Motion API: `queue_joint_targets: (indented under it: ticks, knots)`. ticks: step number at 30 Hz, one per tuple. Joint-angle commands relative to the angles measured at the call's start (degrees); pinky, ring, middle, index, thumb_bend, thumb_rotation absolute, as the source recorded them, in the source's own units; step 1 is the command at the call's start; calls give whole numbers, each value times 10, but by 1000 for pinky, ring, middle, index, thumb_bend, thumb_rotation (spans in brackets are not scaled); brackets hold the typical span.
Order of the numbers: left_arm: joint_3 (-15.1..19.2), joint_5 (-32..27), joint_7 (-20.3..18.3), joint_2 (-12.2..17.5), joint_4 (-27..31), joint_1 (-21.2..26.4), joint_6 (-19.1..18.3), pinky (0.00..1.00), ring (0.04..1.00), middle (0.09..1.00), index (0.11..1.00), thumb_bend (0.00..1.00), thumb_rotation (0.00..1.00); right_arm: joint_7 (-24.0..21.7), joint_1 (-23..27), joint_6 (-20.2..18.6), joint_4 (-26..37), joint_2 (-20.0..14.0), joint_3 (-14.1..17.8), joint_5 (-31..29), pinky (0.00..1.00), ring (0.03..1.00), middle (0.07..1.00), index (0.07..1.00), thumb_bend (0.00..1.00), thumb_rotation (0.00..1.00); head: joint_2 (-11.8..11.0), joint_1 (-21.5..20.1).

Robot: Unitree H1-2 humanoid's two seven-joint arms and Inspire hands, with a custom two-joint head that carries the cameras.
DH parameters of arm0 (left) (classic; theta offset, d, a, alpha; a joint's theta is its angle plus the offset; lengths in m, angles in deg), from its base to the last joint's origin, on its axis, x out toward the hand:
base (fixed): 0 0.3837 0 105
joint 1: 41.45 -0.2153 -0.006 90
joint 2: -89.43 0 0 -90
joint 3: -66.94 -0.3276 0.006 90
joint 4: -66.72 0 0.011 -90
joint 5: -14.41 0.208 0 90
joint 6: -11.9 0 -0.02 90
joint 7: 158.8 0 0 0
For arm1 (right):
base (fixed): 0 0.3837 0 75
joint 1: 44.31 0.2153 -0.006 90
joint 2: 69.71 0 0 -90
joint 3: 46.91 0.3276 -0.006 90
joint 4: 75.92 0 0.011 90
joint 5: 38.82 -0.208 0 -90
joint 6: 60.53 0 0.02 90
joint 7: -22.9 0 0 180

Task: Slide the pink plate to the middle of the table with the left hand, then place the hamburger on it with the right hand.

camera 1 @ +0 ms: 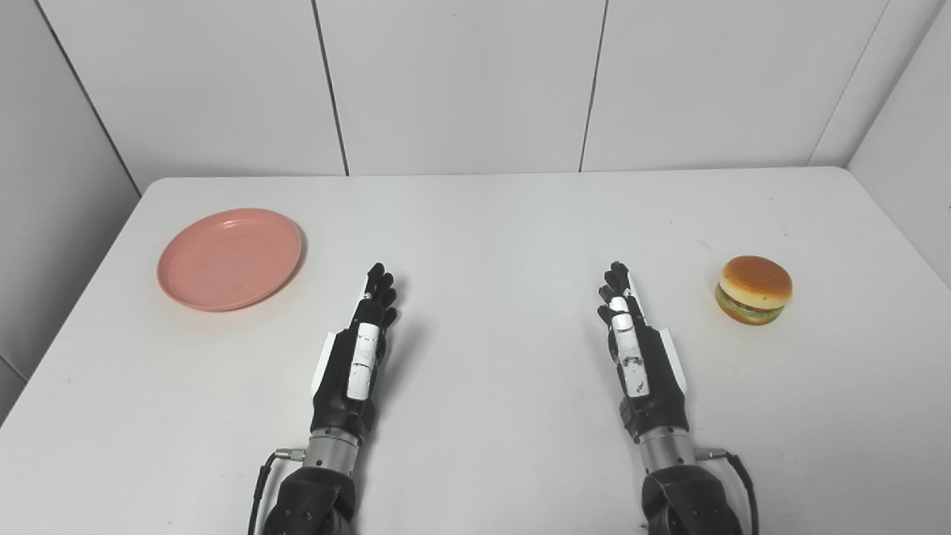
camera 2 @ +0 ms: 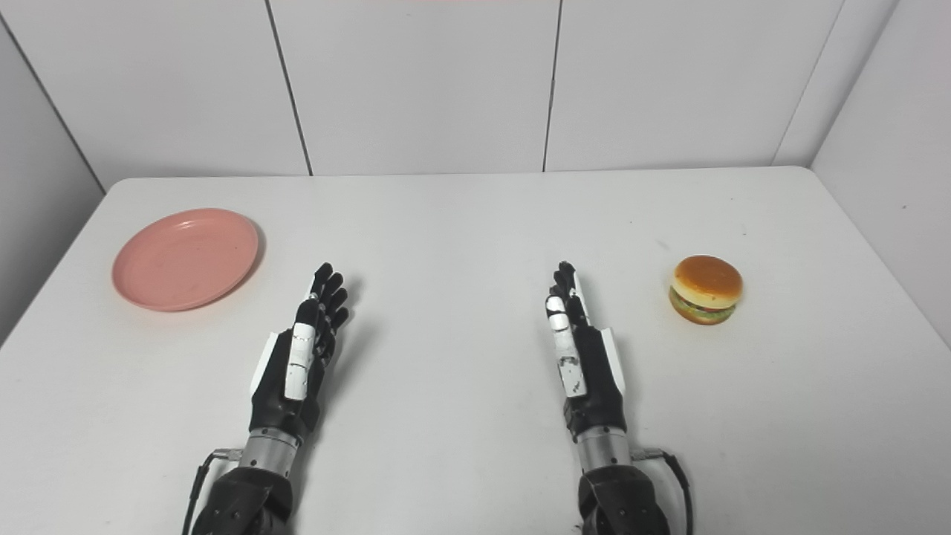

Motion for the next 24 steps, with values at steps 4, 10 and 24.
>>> queue_joint_targets:
  ticks: [4, 10, 24]
  knots:
    - [-1, 0, 1, -4, -5, 16, 25, 1000, 1000, 1000, 1000, 824, 1000, -5, 12, 11, 1, 3, -2, -1, 1000, 1000, 1000, 1000, 622, 988, -1, 0]
    - [-3, 0, 1, -3, 0, 16, 18, 1000, 1000, 1000, 1000, 835, 1000, -9, 12, 3, 1, 2, -4, -6, 1000, 1000, 1000, 1000, 631, 970, -1, 0]
    - [-3, 1, 4, -6, -6, 15, 30, 1000, 1000, 1000, 1000, 806, 1000, -13, 14, 8, -2, 1, -5, -10, 1000, 1000, 1000, 1000, 622, 987, 1, 2]
